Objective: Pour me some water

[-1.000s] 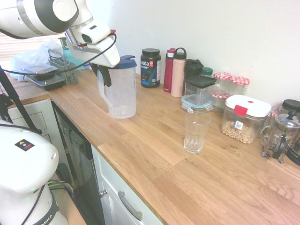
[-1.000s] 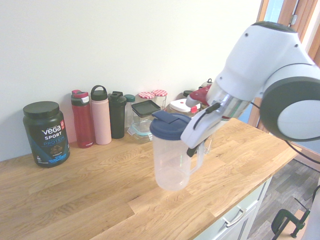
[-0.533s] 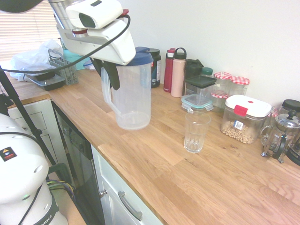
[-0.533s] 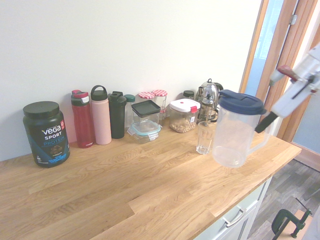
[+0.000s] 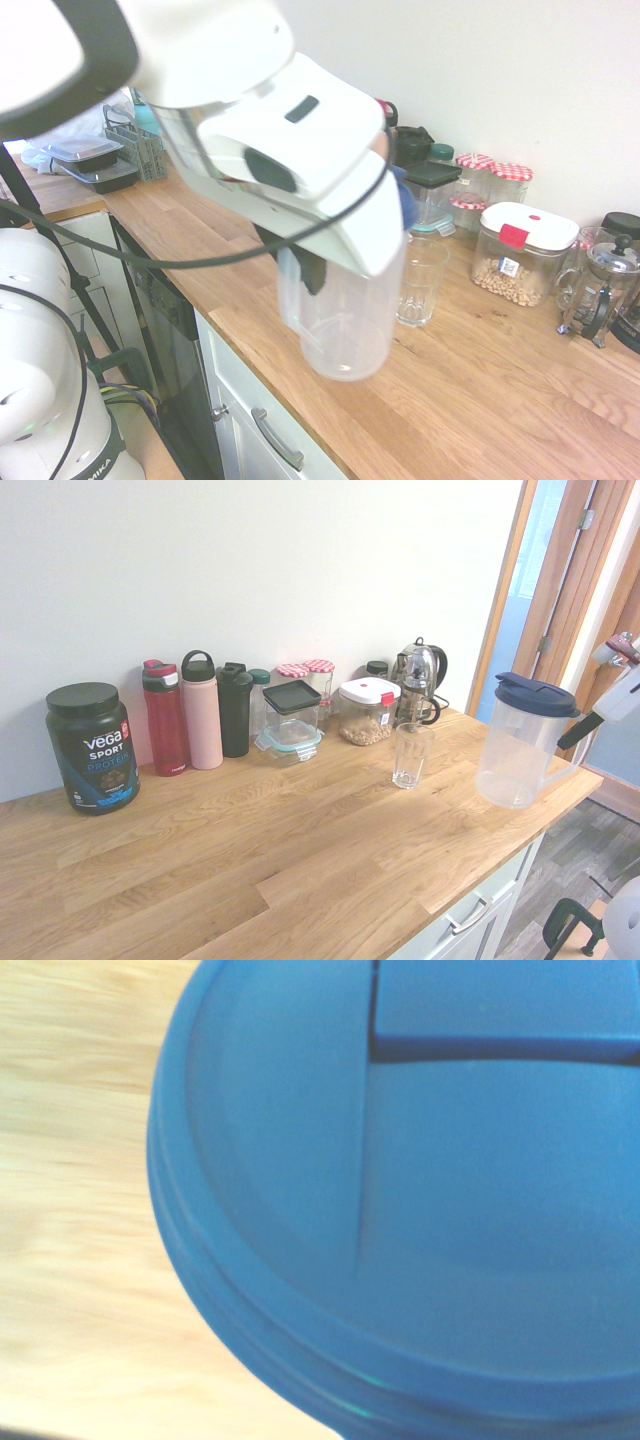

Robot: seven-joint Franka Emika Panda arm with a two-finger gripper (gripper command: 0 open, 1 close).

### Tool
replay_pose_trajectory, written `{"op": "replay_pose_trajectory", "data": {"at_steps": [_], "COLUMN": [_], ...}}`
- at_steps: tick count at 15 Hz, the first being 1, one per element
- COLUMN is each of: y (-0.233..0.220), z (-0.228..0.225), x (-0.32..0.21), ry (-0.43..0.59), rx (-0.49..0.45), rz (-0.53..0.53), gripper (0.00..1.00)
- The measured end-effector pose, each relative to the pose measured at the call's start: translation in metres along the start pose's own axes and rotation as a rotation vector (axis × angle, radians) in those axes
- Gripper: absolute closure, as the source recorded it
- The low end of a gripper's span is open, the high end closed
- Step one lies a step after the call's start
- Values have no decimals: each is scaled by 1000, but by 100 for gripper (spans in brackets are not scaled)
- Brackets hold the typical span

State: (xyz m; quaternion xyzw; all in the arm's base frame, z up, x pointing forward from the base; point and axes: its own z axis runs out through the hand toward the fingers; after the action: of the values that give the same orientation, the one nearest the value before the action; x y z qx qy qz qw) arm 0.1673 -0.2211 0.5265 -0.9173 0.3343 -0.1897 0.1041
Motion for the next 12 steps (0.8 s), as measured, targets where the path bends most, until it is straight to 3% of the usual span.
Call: {"op": "replay_pose_trajectory", "data": {"at_steps": [5, 9, 12], "y": [-5, -47, -93], "z": [6, 51, 51], "x": [92, 147, 164], "ry": [-76, -192, -239], "rx": [-125, -302, -465], "rz": [-166, -306, -408], "gripper": [100, 100, 100]}}
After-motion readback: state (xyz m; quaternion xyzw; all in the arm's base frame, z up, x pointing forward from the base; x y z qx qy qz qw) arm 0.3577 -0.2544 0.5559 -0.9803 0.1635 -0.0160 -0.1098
